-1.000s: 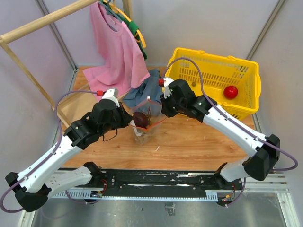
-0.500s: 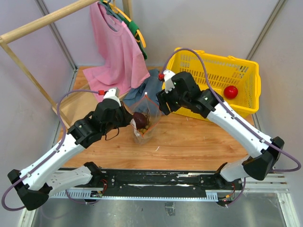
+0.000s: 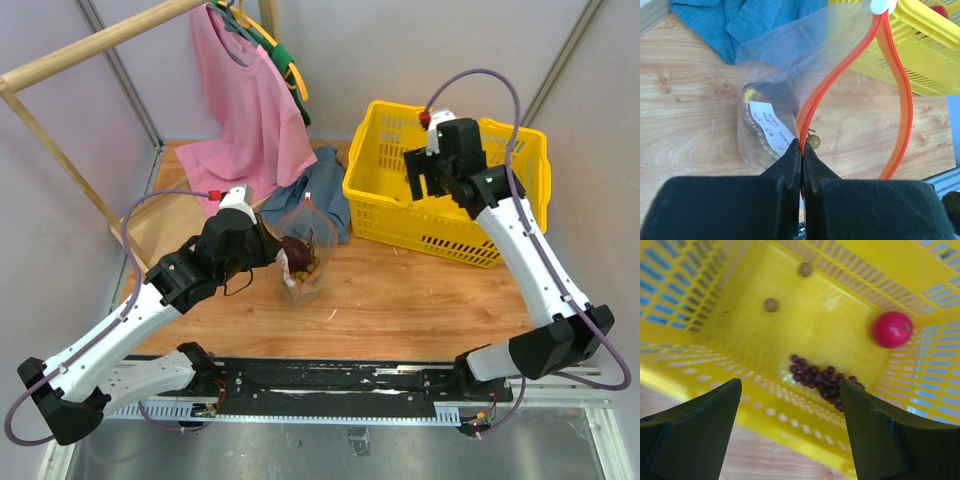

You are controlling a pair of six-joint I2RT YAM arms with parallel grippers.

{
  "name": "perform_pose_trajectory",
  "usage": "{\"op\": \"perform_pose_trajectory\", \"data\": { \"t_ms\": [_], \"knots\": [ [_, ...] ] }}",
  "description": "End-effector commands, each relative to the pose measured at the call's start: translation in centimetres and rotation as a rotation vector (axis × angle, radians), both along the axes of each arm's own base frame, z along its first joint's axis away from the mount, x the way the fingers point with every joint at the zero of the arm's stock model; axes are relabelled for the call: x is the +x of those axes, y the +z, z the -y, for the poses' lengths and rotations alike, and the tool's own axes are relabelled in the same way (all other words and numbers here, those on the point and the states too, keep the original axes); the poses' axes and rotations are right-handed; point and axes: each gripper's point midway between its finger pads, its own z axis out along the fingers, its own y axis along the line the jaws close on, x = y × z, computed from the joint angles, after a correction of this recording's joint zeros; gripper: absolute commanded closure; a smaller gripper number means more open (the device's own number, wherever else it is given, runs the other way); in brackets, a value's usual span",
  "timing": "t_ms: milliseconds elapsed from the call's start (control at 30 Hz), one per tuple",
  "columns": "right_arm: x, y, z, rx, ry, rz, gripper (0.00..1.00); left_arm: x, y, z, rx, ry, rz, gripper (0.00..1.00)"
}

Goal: Place the food in the zip-top bag and seal the zipper
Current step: Pick up the fake fruit from the bin.

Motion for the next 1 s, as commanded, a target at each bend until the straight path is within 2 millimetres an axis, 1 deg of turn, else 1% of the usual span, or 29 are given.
{"op": "perform_pose_trajectory", "data": {
  "t_ms": [0, 67, 167, 267, 333, 467, 600, 700, 767, 833, 967],
  "knots": [
    [3.0, -0.1, 6.4, -0.057, -0.205, 0.047, 0.17, 0.6, 0.7, 0.0, -0.013, 0.004, 0.040, 1.00],
    [4.2, -0.9, 9.4, -0.069, -0.297, 0.059, 0.16, 0.6, 0.7, 0.0, -0.011, 0.004, 0.040, 1.00],
    [6.1, -2.7, 12.8, -0.059, -0.385, 0.066, 0.13, 0.6, 0.5, 0.1, -0.009, -0.001, 0.039, 1.00],
    [8.0, -4.8, 15.7, -0.058, -0.462, 0.072, 0.09, 0.6, 0.5, 0.1, -0.007, -0.008, 0.043, 1.00],
    [9.0, -6.2, 17.1, -0.056, -0.493, 0.082, 0.07, 0.6, 0.7, 0.0, -0.001, -0.006, 0.046, 1.00],
    [11.0, -8.7, 19.4, -0.042, -0.528, 0.119, 0.00, 0.6, 0.9, -0.3, 0.004, 0.000, 0.056, 1.00],
    [12.7, -11.2, 21.5, -0.053, -0.556, 0.117, 0.02, 0.6, 0.8, -0.3, 0.005, 0.001, 0.058, 1.00],
    [13.8, -12.6, 23.0, -0.065, -0.582, 0.119, 0.02, 0.6, 0.8, -0.2, 0.002, -0.007, 0.058, 1.00],
    [14.5, -13.7, 23.4, -0.066, -0.580, 0.109, 0.02, 0.6, 0.7, -0.1, 0.001, -0.013, 0.058, 1.00],
    [15.0, -15.4, 23.5, -0.052, -0.568, 0.082, 0.02, 0.7, 0.7, 0.0, 0.003, -0.016, 0.058, 1.00],
    [15.5, -18.2, 24.2, -0.034, -0.589, 0.039, 0.02, 0.7, 0.6, 0.0, 0.006, -0.018, 0.055, 1.00]
  ]
}}
